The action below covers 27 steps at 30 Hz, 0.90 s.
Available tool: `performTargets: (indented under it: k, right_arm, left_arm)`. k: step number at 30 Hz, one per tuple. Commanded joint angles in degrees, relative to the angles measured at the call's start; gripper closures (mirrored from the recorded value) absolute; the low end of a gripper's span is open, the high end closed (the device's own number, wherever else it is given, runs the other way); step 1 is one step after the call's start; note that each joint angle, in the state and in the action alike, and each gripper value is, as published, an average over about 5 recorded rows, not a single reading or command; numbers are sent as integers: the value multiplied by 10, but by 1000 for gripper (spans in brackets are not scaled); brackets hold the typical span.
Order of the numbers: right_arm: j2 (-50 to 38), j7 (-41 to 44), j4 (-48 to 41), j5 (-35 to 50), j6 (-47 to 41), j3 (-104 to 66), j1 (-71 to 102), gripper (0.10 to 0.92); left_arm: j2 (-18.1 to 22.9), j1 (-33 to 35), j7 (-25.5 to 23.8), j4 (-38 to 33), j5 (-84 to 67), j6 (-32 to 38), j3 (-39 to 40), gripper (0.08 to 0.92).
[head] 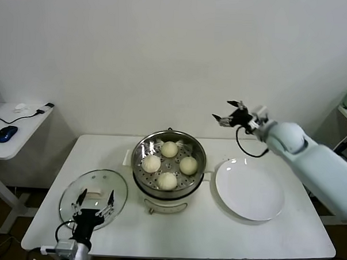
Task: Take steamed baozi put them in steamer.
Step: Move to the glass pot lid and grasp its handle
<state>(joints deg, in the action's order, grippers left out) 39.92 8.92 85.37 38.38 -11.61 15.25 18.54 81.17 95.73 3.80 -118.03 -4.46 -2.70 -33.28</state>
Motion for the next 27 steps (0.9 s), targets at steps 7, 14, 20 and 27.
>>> performTargets:
  k: [7, 14, 20, 27]
  right_arm:
    - [207, -15, 36, -187, 241, -506, 627, 203]
    - [293, -18, -4, -211, 272, -498, 651, 203]
    - [312, -50, 18, -210, 231, -489, 658, 203]
    - [316, -62, 39, -210, 219, -481, 665, 203]
  left_arm:
    - [-7, -13, 3, 31, 95, 58, -5, 177]
    - [-18, -14, 34, 53, 185, 90, -8, 177]
    - [-23, -25, 109, 79, 344, 98, -19, 177]
    - [-69, -31, 180, 165, 676, 88, -32, 177]
